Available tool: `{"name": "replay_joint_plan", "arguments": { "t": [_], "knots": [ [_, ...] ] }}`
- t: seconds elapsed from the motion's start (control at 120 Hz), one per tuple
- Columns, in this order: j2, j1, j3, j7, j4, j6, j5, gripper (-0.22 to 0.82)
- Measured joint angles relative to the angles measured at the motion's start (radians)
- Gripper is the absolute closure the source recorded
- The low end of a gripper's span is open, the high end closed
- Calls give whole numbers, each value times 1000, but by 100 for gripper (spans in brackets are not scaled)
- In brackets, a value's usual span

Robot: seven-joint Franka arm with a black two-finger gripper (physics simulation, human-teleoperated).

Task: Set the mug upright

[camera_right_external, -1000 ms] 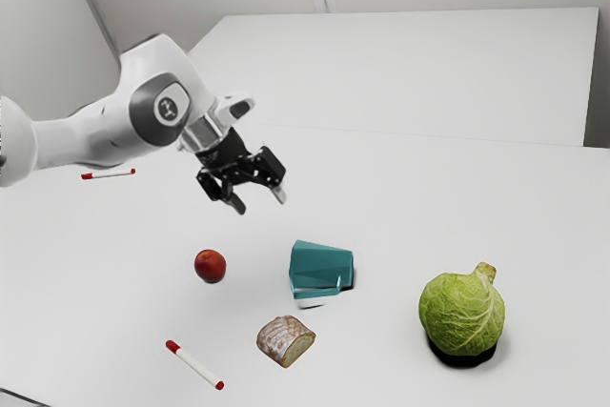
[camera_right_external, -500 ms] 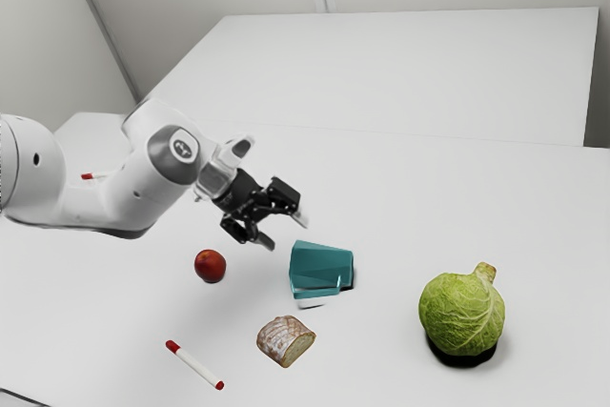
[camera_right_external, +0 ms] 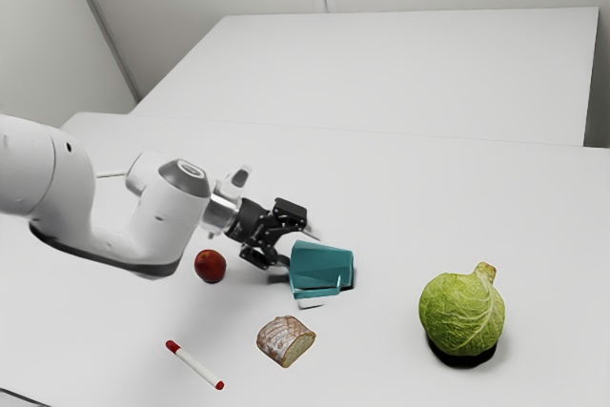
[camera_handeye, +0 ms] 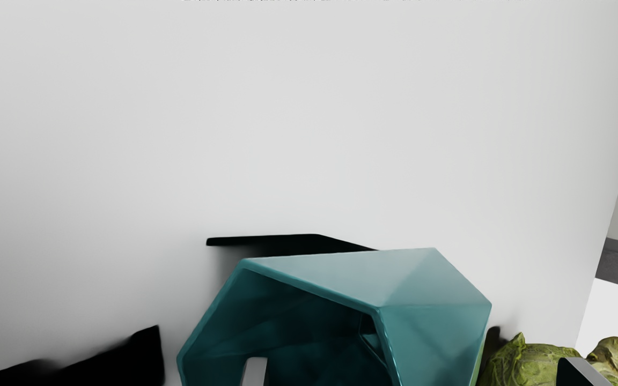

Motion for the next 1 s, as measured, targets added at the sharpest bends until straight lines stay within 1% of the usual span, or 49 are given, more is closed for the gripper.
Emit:
{"name": "replay_joint_plan", "arguments": {
  "t": [0.1,0.242,0.308,0.392,0.567,0.683,0.867,1.0],
  "knots": [
    [3,-3,-1,77,-2,-4,-65,2],
    [4,-4,-1,168,-2,-27,-104,3],
    [9,-4,-1,204,-3,-37,-119,5],
    [12,-5,-1,243,-3,-46,-131,14],
    [11,-4,-1,310,-3,-56,-140,43],
    [8,-5,-1,345,-2,-59,-142,60],
    [-19,-6,-2,387,-3,-58,-142,72],
    [-65,-14,-2,411,-20,-56,-143,74]
  ]
}}
